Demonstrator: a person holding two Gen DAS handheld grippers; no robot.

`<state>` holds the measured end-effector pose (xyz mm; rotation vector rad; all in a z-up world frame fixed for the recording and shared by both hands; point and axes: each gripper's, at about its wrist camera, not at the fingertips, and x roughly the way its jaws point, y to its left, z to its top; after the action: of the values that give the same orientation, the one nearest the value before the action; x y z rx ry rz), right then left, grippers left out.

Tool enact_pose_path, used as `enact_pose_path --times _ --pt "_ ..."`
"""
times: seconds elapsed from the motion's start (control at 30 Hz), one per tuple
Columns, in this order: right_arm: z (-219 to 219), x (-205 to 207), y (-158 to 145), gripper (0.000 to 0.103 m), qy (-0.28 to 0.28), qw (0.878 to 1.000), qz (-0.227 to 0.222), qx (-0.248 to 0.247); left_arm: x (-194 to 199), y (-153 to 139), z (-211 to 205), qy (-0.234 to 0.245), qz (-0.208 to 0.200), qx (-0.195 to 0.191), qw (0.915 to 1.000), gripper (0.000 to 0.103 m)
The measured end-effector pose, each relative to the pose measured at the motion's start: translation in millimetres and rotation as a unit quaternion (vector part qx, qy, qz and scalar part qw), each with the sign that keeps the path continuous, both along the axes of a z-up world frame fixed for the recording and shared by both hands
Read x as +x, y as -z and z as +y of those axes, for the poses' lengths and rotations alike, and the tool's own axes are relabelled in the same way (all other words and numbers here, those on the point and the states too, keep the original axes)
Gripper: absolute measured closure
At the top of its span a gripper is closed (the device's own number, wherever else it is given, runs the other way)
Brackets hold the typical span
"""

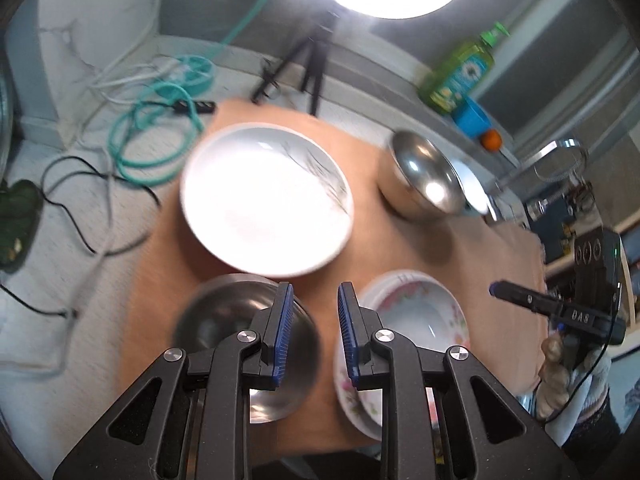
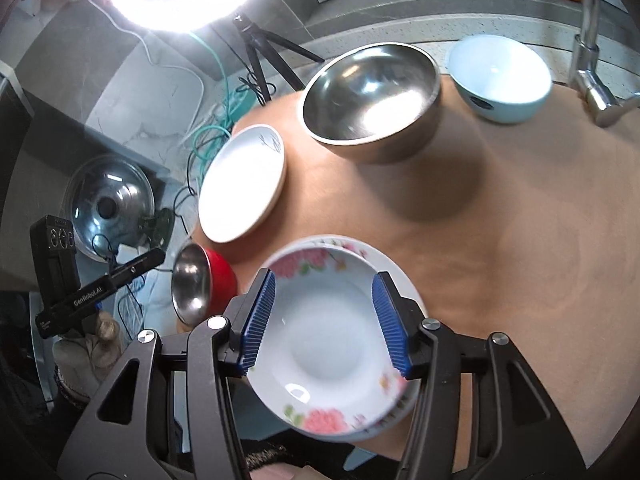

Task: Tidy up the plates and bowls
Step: 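Open the left tool and move it to the gold-leaf white plate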

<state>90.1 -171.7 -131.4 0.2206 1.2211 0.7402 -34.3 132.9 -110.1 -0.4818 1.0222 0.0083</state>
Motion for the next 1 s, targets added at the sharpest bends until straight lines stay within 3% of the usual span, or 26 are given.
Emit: enact_pose_path --times 0.27,0.53,0.67,1.0 --pt "40.5 9.1 9.4 0.05 -0.003 1.0 -0.004 -0.016 23.7 10.2 52.1 -0.025 0.003 -0.007 0.9997 0.082" --pt "79.4 30.1 26.0 0.05 0.007 0.999 0.001 -0.034 58.0 40.5 90.1 -0.033 0.028 -0.009 0.999 0.082" --pt "95.4 41.2 34.9 0.05 0.012 0.999 0.004 -0.048 72.5 52.6 100.3 -0.034 0.04 0.008 0.9986 0.082" --pt "129.5 61.3 50.8 0.053 0.005 0.997 0.001 -0.08 96.0 71.5 113.4 -0.022 0.065 0.006 0.9976 0.082"
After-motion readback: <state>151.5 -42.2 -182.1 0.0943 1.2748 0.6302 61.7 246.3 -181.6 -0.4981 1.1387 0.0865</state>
